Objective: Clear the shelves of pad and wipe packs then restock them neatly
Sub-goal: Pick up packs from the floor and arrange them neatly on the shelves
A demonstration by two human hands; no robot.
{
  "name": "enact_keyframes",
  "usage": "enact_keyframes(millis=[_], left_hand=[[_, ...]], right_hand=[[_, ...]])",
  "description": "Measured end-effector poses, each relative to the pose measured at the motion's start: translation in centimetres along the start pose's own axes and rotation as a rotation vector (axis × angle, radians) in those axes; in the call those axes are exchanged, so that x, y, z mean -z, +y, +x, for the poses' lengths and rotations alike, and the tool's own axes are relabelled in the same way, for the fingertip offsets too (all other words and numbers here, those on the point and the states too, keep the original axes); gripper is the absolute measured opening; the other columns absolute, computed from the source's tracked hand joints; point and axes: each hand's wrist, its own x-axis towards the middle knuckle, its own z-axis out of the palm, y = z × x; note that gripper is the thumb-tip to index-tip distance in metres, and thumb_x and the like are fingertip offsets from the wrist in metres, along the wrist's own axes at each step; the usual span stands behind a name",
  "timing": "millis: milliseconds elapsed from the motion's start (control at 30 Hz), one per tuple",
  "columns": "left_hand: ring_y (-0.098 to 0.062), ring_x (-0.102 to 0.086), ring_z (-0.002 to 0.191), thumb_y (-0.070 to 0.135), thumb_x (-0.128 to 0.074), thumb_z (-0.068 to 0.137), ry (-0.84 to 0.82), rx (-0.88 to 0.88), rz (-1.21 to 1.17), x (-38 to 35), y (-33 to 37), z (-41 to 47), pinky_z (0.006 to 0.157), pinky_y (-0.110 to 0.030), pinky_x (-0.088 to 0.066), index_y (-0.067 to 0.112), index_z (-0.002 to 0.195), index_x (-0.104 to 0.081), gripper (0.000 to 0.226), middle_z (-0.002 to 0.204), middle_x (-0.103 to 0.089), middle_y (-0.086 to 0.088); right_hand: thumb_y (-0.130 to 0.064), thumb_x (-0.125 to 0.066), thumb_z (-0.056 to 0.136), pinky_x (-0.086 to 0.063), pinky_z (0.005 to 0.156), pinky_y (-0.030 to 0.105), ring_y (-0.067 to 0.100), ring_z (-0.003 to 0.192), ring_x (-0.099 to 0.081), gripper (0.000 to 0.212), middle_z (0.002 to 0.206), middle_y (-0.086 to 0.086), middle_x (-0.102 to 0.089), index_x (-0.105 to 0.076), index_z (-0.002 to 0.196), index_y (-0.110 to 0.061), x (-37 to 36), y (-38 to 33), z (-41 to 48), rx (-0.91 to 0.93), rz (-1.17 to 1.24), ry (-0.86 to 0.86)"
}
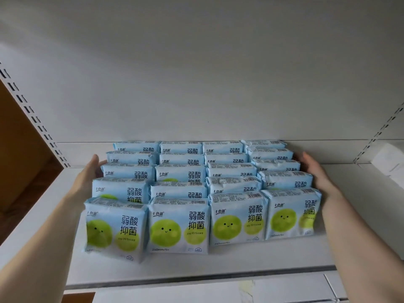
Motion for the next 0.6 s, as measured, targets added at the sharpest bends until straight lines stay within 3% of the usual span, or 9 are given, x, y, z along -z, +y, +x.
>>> enact_keyframes(millis=[33,100,200,267,400,467,500,533,600], left_hand=[[-0.019,-0.053,0.084,0.056,-0.032,0.095,-0.001,-0.018,0.032,-0.3,0.2,-0.7,0.092,-0.044,-0.038,0.003,0.111,-0.051,0.058,0.099,-0.057,-0.008],[-0.024,-0.054,0.094,0.053,-0.023,0.098,-0.01,-0.006,0.066,-0.7,0.5,-1.5,0.098,-0.05,-0.036,0.003,0.126,-0.049,0.063,0.11,-0.054,-0.013],[-0.029,-0.035,0.135,0.048,-0.014,0.101,0.027,0.005,0.065,0.0,0.9,-2.5,0.115,-0.048,-0.019,0.007,0.141,-0.037,0.062,0.144,-0.041,-0.01],[-0.022,-0.027,0.141,0.042,-0.013,0.102,0.036,-0.034,0.093,-0.2,0.9,-3.8,0.117,-0.038,-0.013,0.004,0.144,-0.032,0.059,0.15,-0.035,-0.008],[-0.021,-0.038,0.134,0.038,-0.024,0.103,0.137,-0.18,0.149,-0.3,1.5,-6.4,0.109,-0.033,-0.025,0.0,0.136,-0.044,0.054,0.143,-0.044,-0.014],[-0.024,-0.051,0.108,0.034,-0.032,0.1,0.246,-0.271,0.229,-0.6,1.9,-8.0,0.086,-0.033,-0.038,0.004,0.101,-0.061,0.042,0.107,-0.061,-0.015],[-0.024,-0.047,0.09,0.031,-0.033,0.099,0.309,-0.318,0.266,-0.9,2.2,-9.1,0.07,-0.034,-0.036,0.011,0.076,-0.054,0.037,0.08,-0.056,-0.009],[-0.025,-0.041,0.079,0.028,-0.034,0.099,0.365,-0.366,0.313,-1.2,2.4,-10.4,0.062,-0.035,-0.03,0.014,0.065,-0.042,0.038,0.067,-0.044,-0.005],[-0.031,-0.049,0.084,0.025,-0.035,0.099,0.389,-0.464,0.397,-1.6,1.8,-12.4,0.075,-0.04,-0.037,0.005,0.076,-0.052,0.035,0.077,-0.055,-0.013]], right_hand=[[-0.042,-0.024,0.101,-0.05,0.05,0.02,0.012,0.069,-0.068,0.043,0.105,0.009,-0.069,-0.052,0.123,-0.017,0.0,-0.2,-0.2,-0.003,0.015,0.025],[-0.038,-0.022,0.101,-0.045,0.068,0.026,0.014,0.1,-0.059,0.05,0.142,0.009,-0.046,-0.037,0.141,-0.01,0.6,-0.8,-0.5,0.022,0.04,0.08],[-0.037,-0.023,0.101,-0.037,0.096,0.027,0.019,0.132,-0.04,0.053,0.149,0.008,-0.036,-0.034,0.142,-0.006,1.1,-1.4,-1.6,0.089,0.023,0.137],[-0.034,-0.029,0.101,-0.027,0.109,0.028,0.017,0.134,-0.038,0.049,0.146,0.008,-0.04,-0.039,0.139,-0.004,1.0,-1.3,-2.8,0.154,-0.028,0.163],[-0.017,-0.048,0.096,-0.042,0.093,0.013,0.013,0.103,-0.053,0.035,0.119,0.008,-0.06,-0.053,0.125,0.001,0.4,-0.9,-5.7,0.344,-0.131,0.3],[-0.013,-0.051,0.095,-0.039,0.073,-0.004,0.011,0.104,-0.05,0.034,0.116,0.002,-0.056,-0.054,0.126,0.001,-0.5,-1.0,-7.8,0.438,-0.192,0.362],[-0.013,-0.052,0.095,-0.038,0.07,-0.006,0.01,0.108,-0.049,0.035,0.117,0.001,-0.054,-0.053,0.127,0.0,-0.9,-0.8,-8.8,0.477,-0.212,0.366],[-0.013,-0.052,0.094,-0.038,0.074,-0.004,0.01,0.111,-0.049,0.036,0.119,0.001,-0.053,-0.052,0.129,-0.001,-1.3,-0.4,-9.8,0.506,-0.225,0.359],[-0.017,-0.057,0.093,-0.041,0.091,0.013,0.015,0.117,-0.051,0.037,0.125,0.007,-0.056,-0.054,0.127,-0.001,-2.5,0.8,-11.8,0.565,-0.325,0.343]])
